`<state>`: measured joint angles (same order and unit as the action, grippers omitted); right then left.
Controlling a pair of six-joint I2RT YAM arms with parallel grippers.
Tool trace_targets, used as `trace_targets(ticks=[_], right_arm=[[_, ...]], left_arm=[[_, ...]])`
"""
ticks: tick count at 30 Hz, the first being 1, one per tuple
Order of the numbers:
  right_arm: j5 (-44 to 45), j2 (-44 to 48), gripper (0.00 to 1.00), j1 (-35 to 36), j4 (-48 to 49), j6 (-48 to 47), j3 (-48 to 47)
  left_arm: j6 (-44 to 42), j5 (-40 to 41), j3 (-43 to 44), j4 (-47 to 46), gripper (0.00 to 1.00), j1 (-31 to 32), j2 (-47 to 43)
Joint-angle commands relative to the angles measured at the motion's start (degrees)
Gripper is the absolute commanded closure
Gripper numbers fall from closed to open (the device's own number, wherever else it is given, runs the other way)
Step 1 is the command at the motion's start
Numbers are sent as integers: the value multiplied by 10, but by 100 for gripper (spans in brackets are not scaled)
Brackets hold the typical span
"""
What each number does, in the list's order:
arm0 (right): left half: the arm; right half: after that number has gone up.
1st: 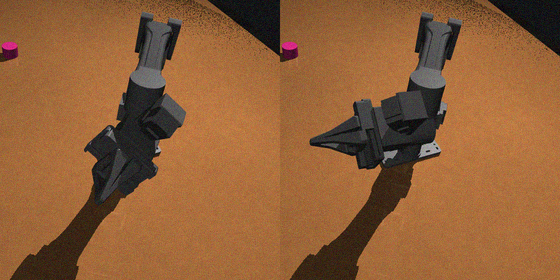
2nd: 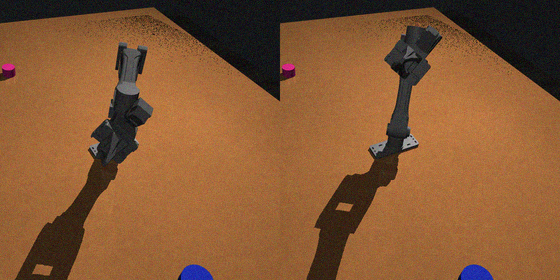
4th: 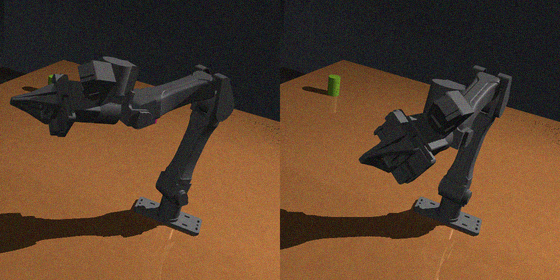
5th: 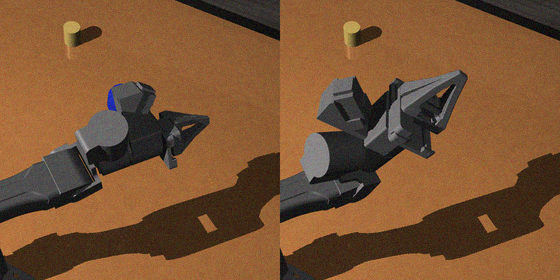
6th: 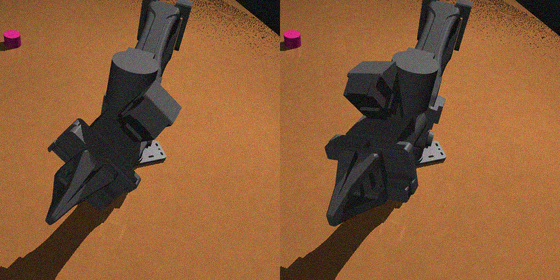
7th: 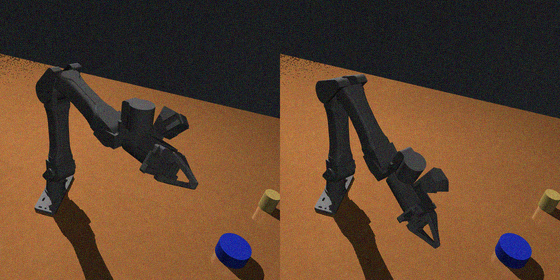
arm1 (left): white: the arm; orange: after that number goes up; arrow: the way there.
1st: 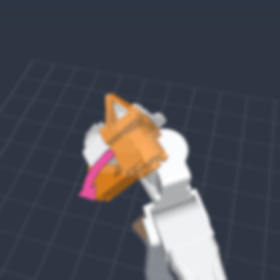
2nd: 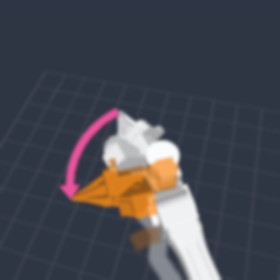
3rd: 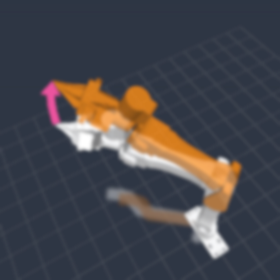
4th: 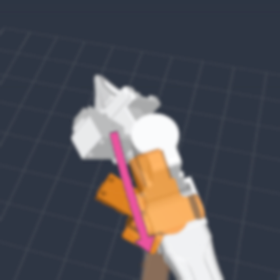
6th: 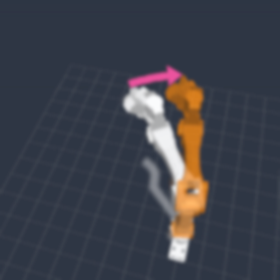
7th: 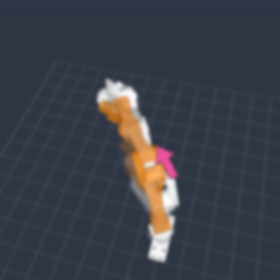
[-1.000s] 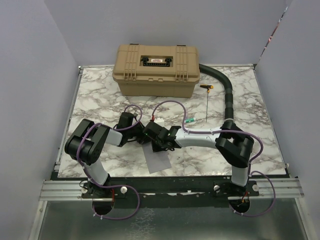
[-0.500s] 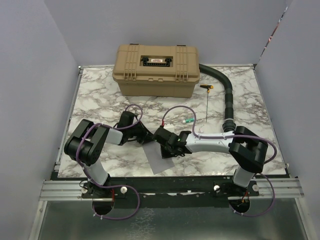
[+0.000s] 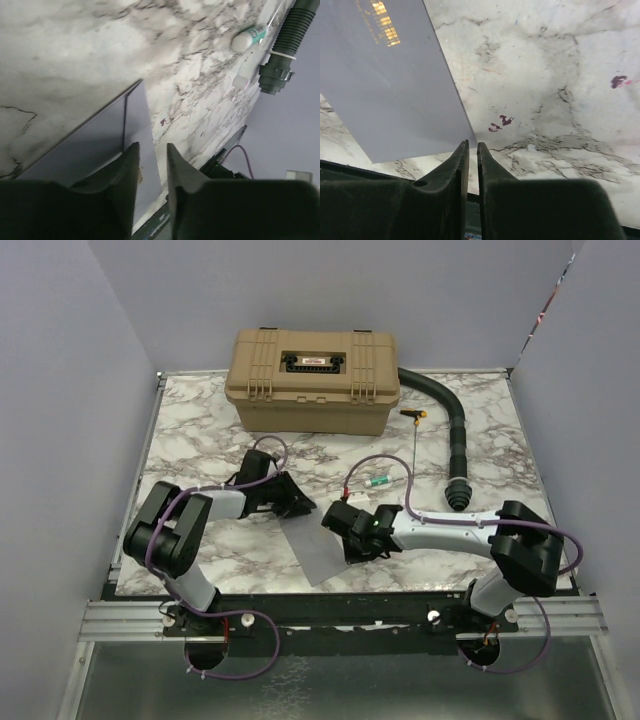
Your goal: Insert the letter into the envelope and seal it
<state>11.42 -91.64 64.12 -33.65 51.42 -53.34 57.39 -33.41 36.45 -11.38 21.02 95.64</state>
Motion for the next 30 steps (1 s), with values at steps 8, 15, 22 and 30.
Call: trace_targets(ticks=[8,15,22,30], right_arm=[[131,66,58,-22,-53,84,-43],[159,115,38,-103,-78,98,0],[176,99,33,-233,-36,73,-16],[236,-54,33,-264,-54,142,-154]], left_arm=[[-164,214,81,267,30,-4,-194],[-225,349,53,329,1,-4,-318],[-248,376,49,336,1,-4,-367],[-247,380,39,310,1,-3,-375]])
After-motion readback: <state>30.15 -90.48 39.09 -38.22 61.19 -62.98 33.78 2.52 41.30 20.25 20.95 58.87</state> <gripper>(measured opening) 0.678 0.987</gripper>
